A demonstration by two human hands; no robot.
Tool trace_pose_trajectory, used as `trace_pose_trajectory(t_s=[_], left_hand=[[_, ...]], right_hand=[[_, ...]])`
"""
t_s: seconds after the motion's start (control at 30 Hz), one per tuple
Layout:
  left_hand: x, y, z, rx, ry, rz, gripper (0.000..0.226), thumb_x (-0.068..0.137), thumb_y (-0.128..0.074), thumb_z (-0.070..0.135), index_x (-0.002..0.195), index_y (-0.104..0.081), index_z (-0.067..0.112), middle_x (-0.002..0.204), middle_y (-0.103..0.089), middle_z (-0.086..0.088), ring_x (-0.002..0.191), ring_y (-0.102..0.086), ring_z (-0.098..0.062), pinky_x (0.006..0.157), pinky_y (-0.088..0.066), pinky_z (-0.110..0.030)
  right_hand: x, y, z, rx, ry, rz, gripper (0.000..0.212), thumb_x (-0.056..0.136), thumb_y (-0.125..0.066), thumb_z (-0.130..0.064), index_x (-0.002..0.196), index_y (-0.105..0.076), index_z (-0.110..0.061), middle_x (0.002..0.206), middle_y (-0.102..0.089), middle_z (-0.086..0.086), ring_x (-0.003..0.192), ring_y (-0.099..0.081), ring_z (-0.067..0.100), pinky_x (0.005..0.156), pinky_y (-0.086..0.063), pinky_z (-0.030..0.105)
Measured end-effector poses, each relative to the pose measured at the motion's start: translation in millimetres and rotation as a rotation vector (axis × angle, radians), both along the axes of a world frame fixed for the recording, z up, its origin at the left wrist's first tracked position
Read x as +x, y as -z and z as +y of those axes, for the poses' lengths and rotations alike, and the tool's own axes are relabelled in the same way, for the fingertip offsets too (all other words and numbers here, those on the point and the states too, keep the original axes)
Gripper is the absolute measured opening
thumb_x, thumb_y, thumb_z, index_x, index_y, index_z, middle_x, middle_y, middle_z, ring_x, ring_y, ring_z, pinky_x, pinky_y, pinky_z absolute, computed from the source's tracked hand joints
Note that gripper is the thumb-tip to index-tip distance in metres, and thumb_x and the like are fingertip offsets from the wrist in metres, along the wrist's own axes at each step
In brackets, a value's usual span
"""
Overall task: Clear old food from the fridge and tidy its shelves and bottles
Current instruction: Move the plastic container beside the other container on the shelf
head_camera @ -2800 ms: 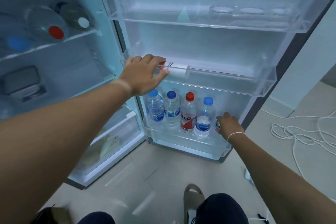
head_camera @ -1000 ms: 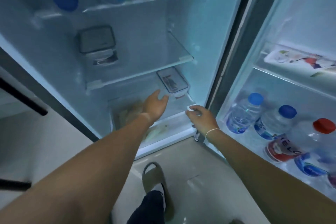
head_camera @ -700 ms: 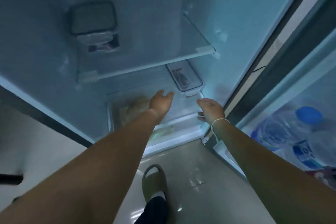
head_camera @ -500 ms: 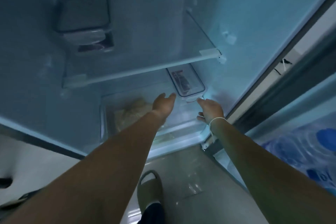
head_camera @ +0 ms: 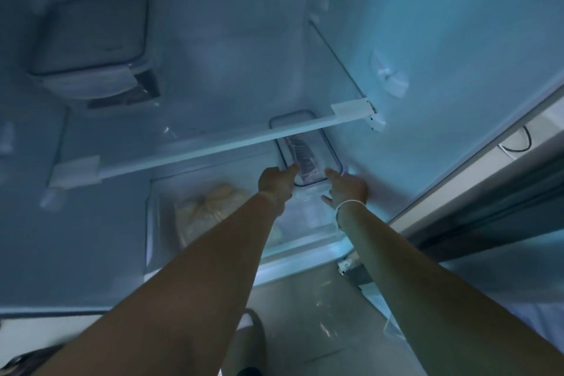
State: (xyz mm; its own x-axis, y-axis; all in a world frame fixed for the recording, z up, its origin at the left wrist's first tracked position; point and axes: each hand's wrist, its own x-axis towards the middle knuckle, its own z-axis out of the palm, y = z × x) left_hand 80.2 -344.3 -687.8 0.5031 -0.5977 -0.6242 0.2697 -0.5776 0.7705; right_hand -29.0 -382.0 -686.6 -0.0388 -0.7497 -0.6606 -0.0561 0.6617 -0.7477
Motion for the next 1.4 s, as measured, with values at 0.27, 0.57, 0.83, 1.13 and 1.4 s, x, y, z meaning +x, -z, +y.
trace_pose_trajectory(t_s=[0.27,0.57,0.83,1.13,1.4], left_hand=[[6.0,-4.9,31.0,-0.016,-0.050,0.062,0.031,0.086,-0.064,0.030,0.102,-0.056,0.004,0.096,-0.055,-0.011,0.083,-0.049,-0.024,0.059,-0.042,-0.026],[-23.7,-43.3,101.0,-0.048,-0.049,0.075,0.023,0.084,-0.066,0.026,0.080,-0.055,0.007,0.081,-0.047,-0.015,0.056,-0.040,-0.021,0.052,-0.038,-0.025],[-56.7,-93.2,166.6,-0.057,-0.064,0.104,0.017,0.087,-0.063,0.023,0.074,-0.062,0.012,0.089,-0.060,-0.016,0.079,-0.054,-0.028,0.061,-0.046,-0.031],[-68.4,-138.2,200.2,-0.145,-0.012,0.061,0.015,0.090,-0.059,0.025,0.080,-0.061,0.014,0.094,-0.059,-0.013,0.074,-0.052,-0.023,0.059,-0.046,-0.028],[-44.9,-176.6,196.3,-0.197,-0.002,-0.032,0.032,0.089,-0.061,0.026,0.063,-0.049,0.012,0.063,-0.040,-0.008,0.052,-0.038,-0.019,0.057,-0.041,-0.028]], right_hand=[[-11.1,-7.1,27.3,0.064,-0.040,-0.210,0.037,0.085,-0.066,-0.010,0.111,-0.040,-0.009,0.112,-0.038,0.010,0.106,-0.040,0.023,0.098,-0.047,0.049],[-39.4,-48.4,90.4,0.086,-0.062,-0.202,0.026,0.088,-0.060,-0.008,0.105,-0.040,-0.008,0.108,-0.040,0.011,0.094,-0.046,0.021,0.093,-0.047,0.044],[-66.5,-107.0,153.5,0.057,-0.056,-0.228,0.016,0.090,-0.055,-0.001,0.101,-0.044,-0.005,0.091,-0.047,0.011,0.076,-0.048,0.019,0.083,-0.048,0.042],[-77.5,-153.3,190.5,-0.052,-0.047,-0.233,0.017,0.090,-0.054,-0.001,0.076,-0.045,-0.006,0.088,-0.048,0.011,0.074,-0.049,0.021,0.087,-0.049,0.046],[-56.1,-179.1,193.3,-0.153,-0.029,-0.235,0.021,0.087,-0.060,-0.011,0.097,-0.042,-0.010,0.084,-0.044,0.005,0.094,-0.045,0.024,0.088,-0.050,0.049]])
